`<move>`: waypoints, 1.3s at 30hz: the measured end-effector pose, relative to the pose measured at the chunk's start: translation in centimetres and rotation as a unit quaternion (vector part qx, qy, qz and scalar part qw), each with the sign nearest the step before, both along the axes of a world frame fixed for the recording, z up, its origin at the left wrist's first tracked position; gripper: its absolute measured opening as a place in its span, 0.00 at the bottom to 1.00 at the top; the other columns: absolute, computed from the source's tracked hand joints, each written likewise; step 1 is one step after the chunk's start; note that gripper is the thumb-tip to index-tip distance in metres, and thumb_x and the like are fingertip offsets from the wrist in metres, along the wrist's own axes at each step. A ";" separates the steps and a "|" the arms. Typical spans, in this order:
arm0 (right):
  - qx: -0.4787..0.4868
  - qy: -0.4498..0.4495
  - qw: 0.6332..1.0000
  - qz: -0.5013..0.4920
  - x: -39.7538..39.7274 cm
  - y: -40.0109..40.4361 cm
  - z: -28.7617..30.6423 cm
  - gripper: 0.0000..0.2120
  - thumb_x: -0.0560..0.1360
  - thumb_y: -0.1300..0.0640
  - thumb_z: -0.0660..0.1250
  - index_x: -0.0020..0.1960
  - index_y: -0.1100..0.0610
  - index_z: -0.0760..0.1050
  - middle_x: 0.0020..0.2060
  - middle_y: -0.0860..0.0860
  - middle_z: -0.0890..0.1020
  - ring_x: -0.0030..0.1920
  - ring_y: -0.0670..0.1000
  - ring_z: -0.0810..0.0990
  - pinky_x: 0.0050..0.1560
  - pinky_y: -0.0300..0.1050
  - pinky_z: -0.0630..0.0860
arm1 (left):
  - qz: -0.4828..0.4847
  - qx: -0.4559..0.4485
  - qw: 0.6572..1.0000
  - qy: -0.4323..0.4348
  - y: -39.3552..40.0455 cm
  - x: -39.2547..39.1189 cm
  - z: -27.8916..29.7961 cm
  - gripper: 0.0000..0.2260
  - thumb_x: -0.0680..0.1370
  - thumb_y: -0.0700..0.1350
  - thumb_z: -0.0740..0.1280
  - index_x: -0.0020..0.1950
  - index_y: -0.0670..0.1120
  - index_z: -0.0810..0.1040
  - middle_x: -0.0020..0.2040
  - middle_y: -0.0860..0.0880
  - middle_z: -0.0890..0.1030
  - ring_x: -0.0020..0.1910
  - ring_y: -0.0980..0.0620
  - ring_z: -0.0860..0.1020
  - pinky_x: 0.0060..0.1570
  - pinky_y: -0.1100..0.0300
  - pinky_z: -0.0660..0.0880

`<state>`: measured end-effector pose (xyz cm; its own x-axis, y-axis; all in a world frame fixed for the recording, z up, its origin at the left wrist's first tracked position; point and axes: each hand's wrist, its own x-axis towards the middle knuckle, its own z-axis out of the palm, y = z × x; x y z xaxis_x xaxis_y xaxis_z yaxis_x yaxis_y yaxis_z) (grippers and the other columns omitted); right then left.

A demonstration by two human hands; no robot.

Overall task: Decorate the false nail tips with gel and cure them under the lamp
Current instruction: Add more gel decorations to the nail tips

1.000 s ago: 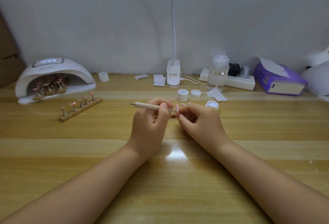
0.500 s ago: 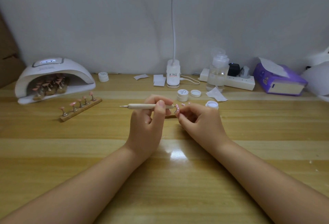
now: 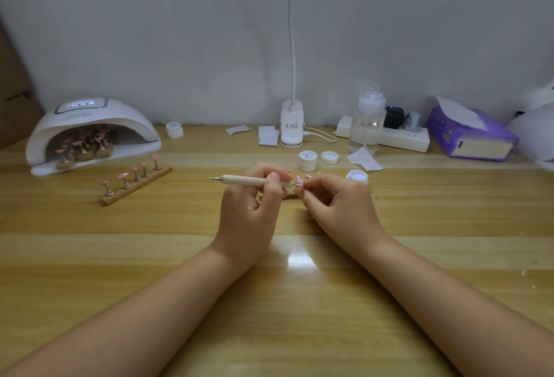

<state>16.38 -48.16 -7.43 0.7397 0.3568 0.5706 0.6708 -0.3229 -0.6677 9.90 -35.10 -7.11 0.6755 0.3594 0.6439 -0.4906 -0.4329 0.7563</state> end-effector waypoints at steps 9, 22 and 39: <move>0.001 0.008 1.000 0.001 -0.1 -0.1 0.0 0.02 0.72 0.62 0.71 0.43 0.57 0.82 0.29 0.39 0.77 0.31 0.41 0.76 0.37 0.35 0.73 | 0.009 0.017 1.000 0.018 0.1 0.2 -0.2 0.13 0.75 0.52 0.57 0.42 0.49 0.78 0.42 0.55 0.81 0.40 0.53 0.80 0.42 0.46 0.78; 0.009 0.012 1.000 0.007 -0.1 0.0 0.0 0.02 0.72 0.63 0.71 0.43 0.58 0.82 0.30 0.45 0.79 0.32 0.47 0.78 0.39 0.44 0.76 | 0.007 0.023 0.999 0.024 0.0 0.1 -0.1 0.10 0.75 0.52 0.57 0.41 0.55 0.77 0.41 0.58 0.81 0.37 0.52 0.80 0.39 0.50 0.76; 0.010 -0.006 1.000 0.002 0.0 -0.1 -0.1 0.03 0.71 0.63 0.71 0.42 0.58 0.82 0.29 0.45 0.79 0.31 0.47 0.78 0.38 0.46 0.76 | 0.002 0.023 0.999 0.031 0.3 0.4 -0.4 0.12 0.75 0.52 0.57 0.42 0.51 0.78 0.41 0.59 0.81 0.41 0.58 0.80 0.43 0.60 0.77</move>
